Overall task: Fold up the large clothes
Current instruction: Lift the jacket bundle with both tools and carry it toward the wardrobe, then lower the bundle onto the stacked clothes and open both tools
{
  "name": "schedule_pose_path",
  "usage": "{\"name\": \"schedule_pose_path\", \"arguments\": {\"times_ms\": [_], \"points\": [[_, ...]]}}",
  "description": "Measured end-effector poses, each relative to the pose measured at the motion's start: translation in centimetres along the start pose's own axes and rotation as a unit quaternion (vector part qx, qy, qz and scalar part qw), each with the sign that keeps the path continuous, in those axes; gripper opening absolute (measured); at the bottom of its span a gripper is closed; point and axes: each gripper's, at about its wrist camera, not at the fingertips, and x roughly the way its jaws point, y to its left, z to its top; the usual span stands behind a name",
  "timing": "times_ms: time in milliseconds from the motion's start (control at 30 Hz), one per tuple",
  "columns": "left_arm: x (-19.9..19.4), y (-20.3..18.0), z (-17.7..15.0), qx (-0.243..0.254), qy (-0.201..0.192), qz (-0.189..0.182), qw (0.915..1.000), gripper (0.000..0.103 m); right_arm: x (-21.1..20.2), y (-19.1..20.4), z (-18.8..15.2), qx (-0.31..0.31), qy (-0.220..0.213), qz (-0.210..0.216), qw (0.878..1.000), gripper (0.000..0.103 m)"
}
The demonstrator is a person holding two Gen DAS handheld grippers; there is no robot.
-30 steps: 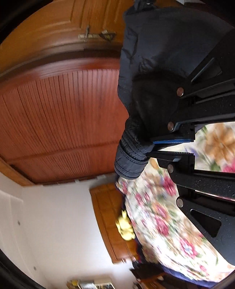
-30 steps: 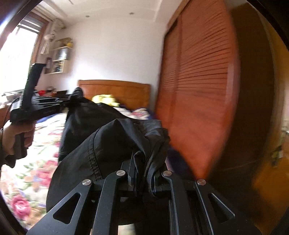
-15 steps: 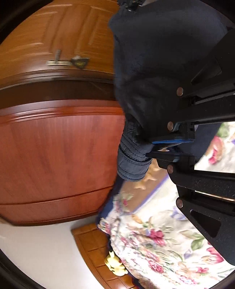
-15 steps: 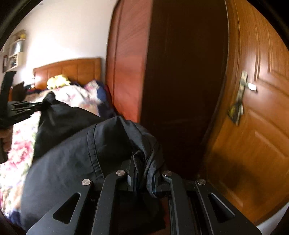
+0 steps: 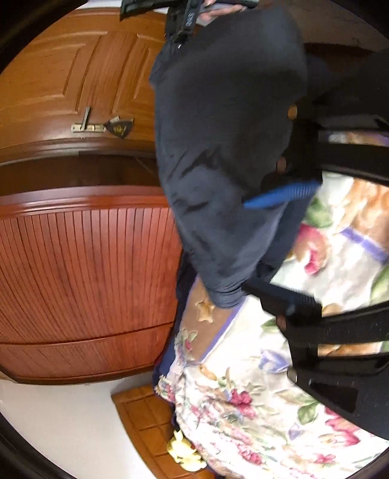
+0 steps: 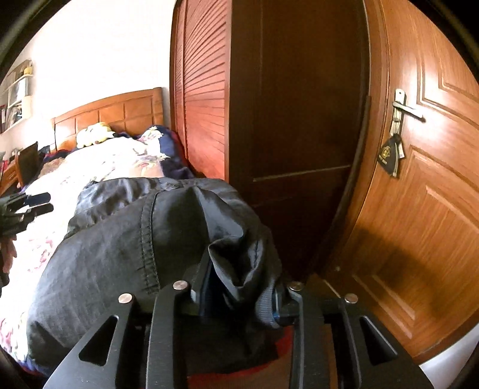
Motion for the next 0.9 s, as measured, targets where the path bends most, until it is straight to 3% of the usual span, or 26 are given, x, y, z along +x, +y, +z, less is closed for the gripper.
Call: {"name": "schedule_pose_path", "arguments": {"times_ms": [67, 400, 500, 600, 700, 800, 900], "points": [[-0.8, -0.1, -1.0, -0.006, -0.004, -0.011, 0.9999, 0.078, 0.2, -0.7, -0.1, 0.017, 0.012, 0.008, 1.0, 0.036], [-4.6, -0.4, -4.2, -0.02, -0.015, -0.037, 0.999, 0.08, 1.6, -4.7, 0.7, 0.094, 0.046, 0.059, 0.993, 0.044], [-4.8, -0.6, -4.9, -0.024, -0.011, -0.039, 0.9989, 0.08, 1.3, -6.4, 0.5, 0.133, 0.047, 0.082, 0.987, 0.054], [-4.5, -0.6, -5.6, -0.025, -0.005, -0.04, 0.9989, 0.08, 0.3, -8.0, 0.3, 0.133, 0.033, 0.038, 0.99, 0.064], [-4.2, -0.7, -6.1, -0.026, 0.002, -0.042, 0.9988, 0.08, -0.4, -9.0, 0.4, 0.121, 0.027, 0.016, 0.992, 0.065], [-4.3, -0.8, -6.6, -0.028, 0.004, -0.041, 0.9988, 0.08, -1.4, -7.7, 1.0, 0.078, 0.008, -0.02, 0.997, 0.065], [-4.9, -0.8, -7.0, -0.035, 0.002, -0.038, 0.9987, 0.08, -3.0, -4.7, 1.8, 0.026, -0.032, -0.018, 0.999, 0.065]]}}
